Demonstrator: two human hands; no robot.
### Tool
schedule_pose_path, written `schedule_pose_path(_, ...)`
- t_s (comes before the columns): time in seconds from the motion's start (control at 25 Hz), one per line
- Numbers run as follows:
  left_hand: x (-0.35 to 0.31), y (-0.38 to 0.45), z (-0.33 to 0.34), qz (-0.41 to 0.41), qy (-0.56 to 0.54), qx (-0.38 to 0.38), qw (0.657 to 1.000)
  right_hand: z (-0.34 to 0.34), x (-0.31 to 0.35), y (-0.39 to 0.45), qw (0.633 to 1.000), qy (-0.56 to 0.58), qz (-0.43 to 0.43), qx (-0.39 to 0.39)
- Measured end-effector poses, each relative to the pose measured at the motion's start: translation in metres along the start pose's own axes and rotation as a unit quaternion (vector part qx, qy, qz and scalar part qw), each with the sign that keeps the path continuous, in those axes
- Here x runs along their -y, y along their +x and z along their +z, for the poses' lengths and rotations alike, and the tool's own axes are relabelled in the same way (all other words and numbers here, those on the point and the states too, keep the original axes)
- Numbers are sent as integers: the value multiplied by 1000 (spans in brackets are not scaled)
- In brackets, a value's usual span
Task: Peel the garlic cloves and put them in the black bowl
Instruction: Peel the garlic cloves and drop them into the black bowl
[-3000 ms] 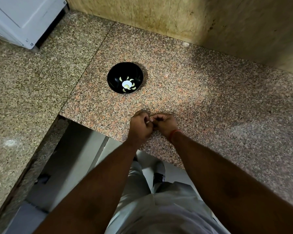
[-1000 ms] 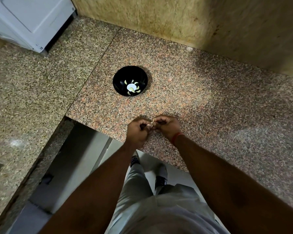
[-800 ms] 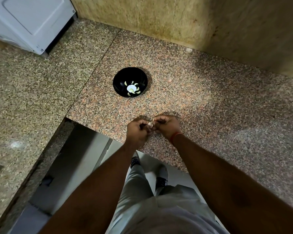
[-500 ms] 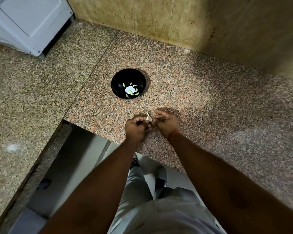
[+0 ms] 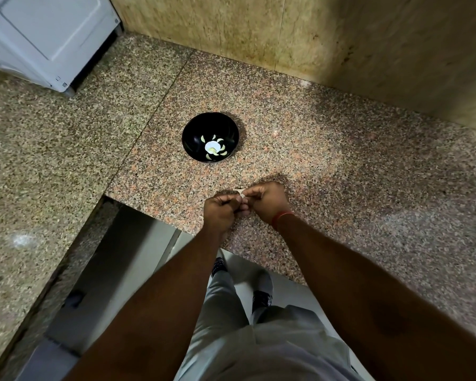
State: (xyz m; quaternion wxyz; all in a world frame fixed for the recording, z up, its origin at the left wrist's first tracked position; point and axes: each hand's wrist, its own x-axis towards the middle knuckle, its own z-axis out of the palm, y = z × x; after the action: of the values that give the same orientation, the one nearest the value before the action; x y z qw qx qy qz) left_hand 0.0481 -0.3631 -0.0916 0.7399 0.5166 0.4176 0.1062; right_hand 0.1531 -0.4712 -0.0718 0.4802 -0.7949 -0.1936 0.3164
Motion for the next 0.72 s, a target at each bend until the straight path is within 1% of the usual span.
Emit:
schedule_pose_path(0.32,-1,1,2,-29,32,-31,999,0,-4,-2,1000,-9,2,1)
schedule_pose_path(0.48,-2,1,5,-38,31,-41,998,2,-9,2,999,-47,-6,9)
schedule_pose_path(0.64,-6,2,8,-51,53,-43,996,0,-13,2,1000,-15,13,16)
schedule_pose_path(0.72,-9,4,10,-55,68,-42,995,-1,-13,4,1000,-28,11,5)
